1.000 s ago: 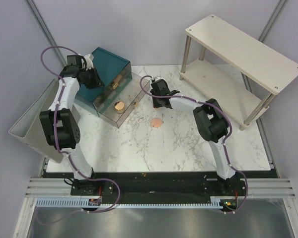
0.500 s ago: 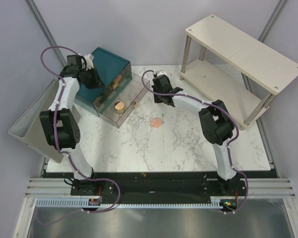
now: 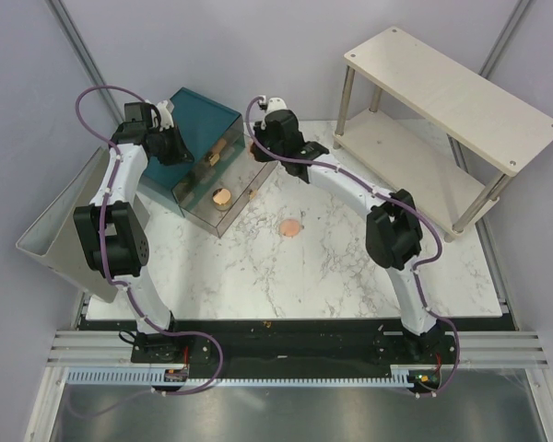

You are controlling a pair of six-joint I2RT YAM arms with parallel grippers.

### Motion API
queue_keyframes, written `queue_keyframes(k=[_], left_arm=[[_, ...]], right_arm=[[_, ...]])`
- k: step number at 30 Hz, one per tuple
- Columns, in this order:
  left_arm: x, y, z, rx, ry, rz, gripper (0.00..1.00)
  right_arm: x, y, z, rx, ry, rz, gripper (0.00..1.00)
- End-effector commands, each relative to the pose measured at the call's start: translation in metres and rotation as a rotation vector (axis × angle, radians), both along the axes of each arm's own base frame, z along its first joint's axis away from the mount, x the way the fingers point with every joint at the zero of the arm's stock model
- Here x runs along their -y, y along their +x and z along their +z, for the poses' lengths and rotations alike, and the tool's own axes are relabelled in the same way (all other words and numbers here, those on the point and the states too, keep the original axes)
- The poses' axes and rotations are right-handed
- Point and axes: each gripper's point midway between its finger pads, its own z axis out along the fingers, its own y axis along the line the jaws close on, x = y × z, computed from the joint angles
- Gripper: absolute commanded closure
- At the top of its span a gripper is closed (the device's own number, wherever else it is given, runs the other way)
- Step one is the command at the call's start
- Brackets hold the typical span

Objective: Organize the makeup

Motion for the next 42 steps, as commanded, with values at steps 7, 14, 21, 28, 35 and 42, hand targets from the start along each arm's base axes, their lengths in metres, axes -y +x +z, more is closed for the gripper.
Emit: queue_keyframes(k=[7,14,21,28,35,42], left_arm=[[0.013,-0.077,-0.084,-0.412,-0.013,-0.044,0.85],[0.013,-0.076,-0.085,-0.413,-0.021,-0.046,0.85],[0.013,-0.077,-0.083,-0.406,-0.011,-0.051,0.85],[0.012,-0.077,-0.081,-0.402,-0.007,-0.05,0.85],[0.013,-0.076,-0.082,-0.405,-0.018,-0.051,0.85],[0.013,-0.076,-0.084,-0.407,-0.019,-0.053,0.85]], right_arm=[[-0.056,-0.014,-0.01,-0.006,0.01,0.095,0.47],[-0.046,-0.013,-0.006,0.012,-0.019,0.067,0.35],[-0.042,-0.009,-0.016,0.001,-0.034,0.047,0.22],[-0.035,-0.009,-0.016,-0.014,-0.028,0.03,0.2],[0.002,-0.02,0.002,0.002,-0.077,0.01,0.3],[0.046,-0.065,-0.033,-0.124,-0.194,0.024,0.4]])
